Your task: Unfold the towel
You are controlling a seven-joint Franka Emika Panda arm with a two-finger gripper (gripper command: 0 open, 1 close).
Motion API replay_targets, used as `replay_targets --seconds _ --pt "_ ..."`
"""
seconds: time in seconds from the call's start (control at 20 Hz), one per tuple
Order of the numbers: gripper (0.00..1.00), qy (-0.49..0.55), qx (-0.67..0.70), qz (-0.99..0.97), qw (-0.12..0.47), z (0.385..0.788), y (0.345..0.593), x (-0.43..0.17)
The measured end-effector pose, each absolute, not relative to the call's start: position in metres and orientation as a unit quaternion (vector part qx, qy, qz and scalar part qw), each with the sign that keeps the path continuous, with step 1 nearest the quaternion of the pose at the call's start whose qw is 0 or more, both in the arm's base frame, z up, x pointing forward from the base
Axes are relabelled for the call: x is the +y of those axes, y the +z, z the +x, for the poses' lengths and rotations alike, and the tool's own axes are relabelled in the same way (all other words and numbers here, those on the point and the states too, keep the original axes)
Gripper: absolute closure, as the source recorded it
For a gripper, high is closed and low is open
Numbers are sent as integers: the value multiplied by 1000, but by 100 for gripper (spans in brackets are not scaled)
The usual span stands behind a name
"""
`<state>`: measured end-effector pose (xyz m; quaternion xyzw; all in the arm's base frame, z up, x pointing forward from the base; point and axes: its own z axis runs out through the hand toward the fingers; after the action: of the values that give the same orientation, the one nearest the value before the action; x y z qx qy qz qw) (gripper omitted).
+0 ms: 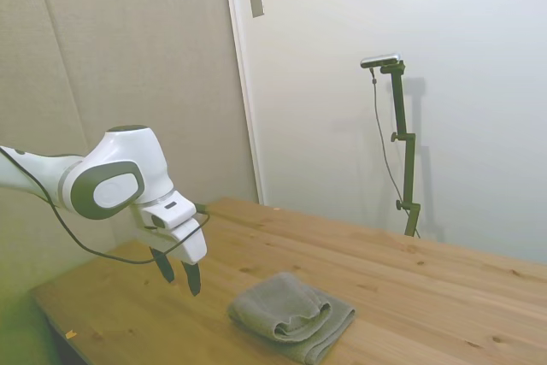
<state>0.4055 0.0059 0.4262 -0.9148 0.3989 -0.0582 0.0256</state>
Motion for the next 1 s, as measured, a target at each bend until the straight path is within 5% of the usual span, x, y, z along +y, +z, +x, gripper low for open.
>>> replay_targets --seconds 0.25,0.65,1.0 --pt "0 -63 409 -910 26 411 431 -15" --pt "0 -74 492 -866 45 421 466 -162" --pt "0 -48 515 -854 61 376 439 -239"
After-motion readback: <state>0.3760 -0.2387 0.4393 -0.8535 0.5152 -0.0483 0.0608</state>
